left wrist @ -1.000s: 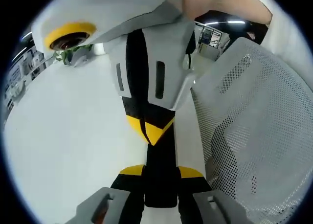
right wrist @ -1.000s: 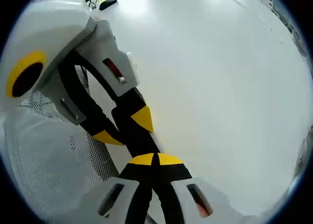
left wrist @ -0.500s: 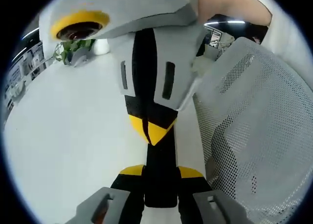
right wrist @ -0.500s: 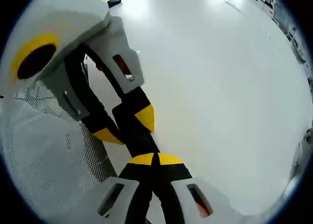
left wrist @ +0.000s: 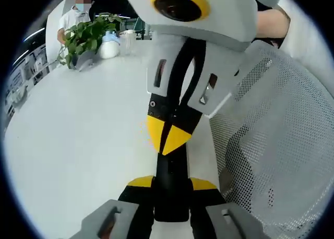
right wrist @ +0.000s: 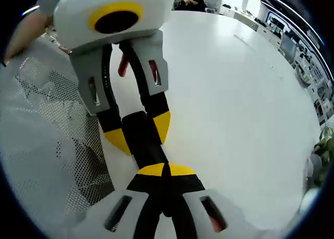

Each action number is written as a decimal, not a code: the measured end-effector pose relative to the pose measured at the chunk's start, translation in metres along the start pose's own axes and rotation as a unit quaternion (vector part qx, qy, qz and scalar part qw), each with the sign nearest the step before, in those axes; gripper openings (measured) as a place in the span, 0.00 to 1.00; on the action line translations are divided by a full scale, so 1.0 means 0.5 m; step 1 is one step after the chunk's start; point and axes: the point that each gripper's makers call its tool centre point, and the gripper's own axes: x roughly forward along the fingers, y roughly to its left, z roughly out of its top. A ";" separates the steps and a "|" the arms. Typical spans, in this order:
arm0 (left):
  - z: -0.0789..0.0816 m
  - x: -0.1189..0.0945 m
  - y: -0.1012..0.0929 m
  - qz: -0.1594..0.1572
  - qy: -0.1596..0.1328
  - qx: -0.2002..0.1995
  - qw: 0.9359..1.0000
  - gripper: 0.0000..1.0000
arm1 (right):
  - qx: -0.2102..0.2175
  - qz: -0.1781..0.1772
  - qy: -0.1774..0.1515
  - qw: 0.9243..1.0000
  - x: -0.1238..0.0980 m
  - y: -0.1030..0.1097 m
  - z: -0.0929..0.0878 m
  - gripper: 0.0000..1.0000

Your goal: Press the specified remote control buttons in sequence, fully releasing each button before pressing the next.

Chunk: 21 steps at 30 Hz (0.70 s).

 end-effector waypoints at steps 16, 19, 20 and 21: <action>0.000 -0.001 0.000 -0.001 0.001 0.002 1.000 0.24 | -0.068 -0.013 -0.012 0.998 0.003 0.029 0.011 0.00; 0.000 -0.001 -0.001 -0.001 0.002 0.003 1.000 0.24 | -0.073 -0.005 -0.011 0.997 0.003 0.030 0.010 0.00; 0.000 -0.002 -0.001 -0.001 0.002 0.002 1.000 0.24 | -0.078 -0.004 -0.010 0.997 0.003 0.031 0.010 0.00; 0.000 -0.002 -0.001 -0.001 0.002 0.001 1.000 0.24 | -0.085 -0.003 -0.008 0.996 0.003 0.030 0.010 0.00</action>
